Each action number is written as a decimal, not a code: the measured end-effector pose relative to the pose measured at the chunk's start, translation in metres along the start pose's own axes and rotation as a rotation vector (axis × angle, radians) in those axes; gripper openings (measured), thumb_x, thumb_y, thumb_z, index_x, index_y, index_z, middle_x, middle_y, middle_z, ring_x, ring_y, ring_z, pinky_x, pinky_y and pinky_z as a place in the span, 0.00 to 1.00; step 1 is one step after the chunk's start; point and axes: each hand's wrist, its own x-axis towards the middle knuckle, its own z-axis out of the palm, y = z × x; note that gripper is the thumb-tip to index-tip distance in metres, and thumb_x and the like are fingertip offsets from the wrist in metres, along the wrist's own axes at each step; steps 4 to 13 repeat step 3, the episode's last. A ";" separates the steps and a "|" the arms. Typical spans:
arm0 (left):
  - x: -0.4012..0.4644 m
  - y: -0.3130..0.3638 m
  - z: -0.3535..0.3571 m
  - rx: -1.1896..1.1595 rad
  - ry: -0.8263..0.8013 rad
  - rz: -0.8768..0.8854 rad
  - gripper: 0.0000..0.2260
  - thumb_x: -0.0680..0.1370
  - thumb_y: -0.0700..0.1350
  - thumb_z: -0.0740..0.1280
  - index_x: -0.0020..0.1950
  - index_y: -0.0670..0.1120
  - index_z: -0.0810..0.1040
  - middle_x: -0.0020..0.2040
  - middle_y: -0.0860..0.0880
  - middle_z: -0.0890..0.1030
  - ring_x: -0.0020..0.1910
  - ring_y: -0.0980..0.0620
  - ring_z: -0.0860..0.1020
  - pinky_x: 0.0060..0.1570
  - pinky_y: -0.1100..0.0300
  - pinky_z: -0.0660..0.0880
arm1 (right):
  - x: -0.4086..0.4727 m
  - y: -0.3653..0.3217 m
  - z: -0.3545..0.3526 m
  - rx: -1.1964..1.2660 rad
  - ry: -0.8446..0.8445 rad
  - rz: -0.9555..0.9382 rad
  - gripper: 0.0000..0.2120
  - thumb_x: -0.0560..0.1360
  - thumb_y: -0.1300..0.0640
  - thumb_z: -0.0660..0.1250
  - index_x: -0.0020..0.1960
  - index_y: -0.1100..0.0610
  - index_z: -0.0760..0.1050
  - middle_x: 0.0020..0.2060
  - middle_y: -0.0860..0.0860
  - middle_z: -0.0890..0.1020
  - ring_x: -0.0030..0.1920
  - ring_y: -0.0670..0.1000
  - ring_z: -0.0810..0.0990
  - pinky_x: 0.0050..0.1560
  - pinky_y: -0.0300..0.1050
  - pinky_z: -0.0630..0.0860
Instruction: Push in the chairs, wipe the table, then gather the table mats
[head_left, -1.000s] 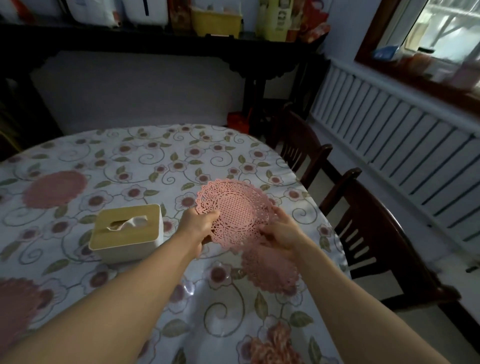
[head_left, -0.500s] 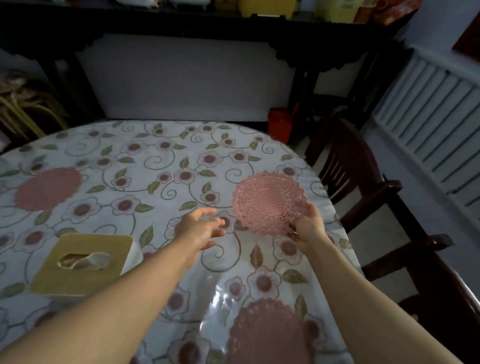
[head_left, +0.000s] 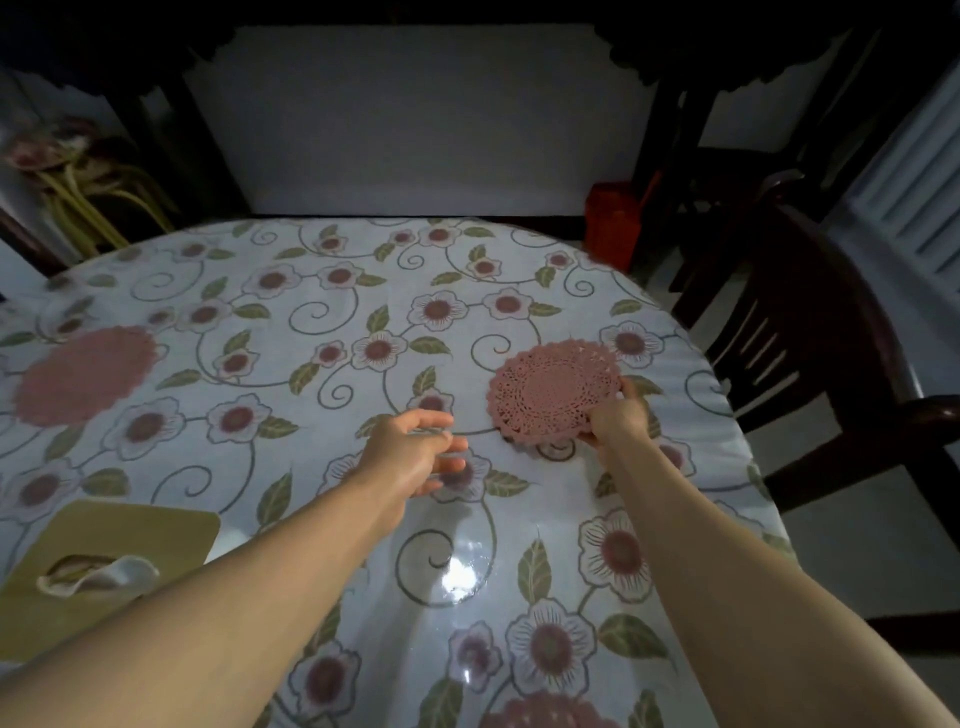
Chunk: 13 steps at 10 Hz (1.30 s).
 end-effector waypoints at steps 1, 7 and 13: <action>-0.002 -0.002 0.000 0.025 -0.021 -0.011 0.07 0.78 0.38 0.62 0.51 0.49 0.77 0.47 0.47 0.84 0.40 0.51 0.81 0.43 0.57 0.74 | -0.008 -0.004 -0.002 -0.034 0.061 0.015 0.25 0.78 0.67 0.58 0.74 0.57 0.59 0.59 0.55 0.75 0.50 0.51 0.77 0.42 0.31 0.75; -0.030 0.001 -0.005 0.048 -0.058 0.022 0.06 0.78 0.39 0.64 0.51 0.49 0.77 0.48 0.47 0.83 0.40 0.52 0.81 0.38 0.60 0.73 | -0.058 0.002 -0.018 -0.276 -0.087 -0.103 0.46 0.70 0.64 0.72 0.77 0.50 0.47 0.74 0.57 0.60 0.72 0.60 0.62 0.67 0.56 0.65; -0.030 0.001 -0.005 0.048 -0.058 0.022 0.06 0.78 0.39 0.64 0.51 0.49 0.77 0.48 0.47 0.83 0.40 0.52 0.81 0.38 0.60 0.73 | -0.058 0.002 -0.018 -0.276 -0.087 -0.103 0.46 0.70 0.64 0.72 0.77 0.50 0.47 0.74 0.57 0.60 0.72 0.60 0.62 0.67 0.56 0.65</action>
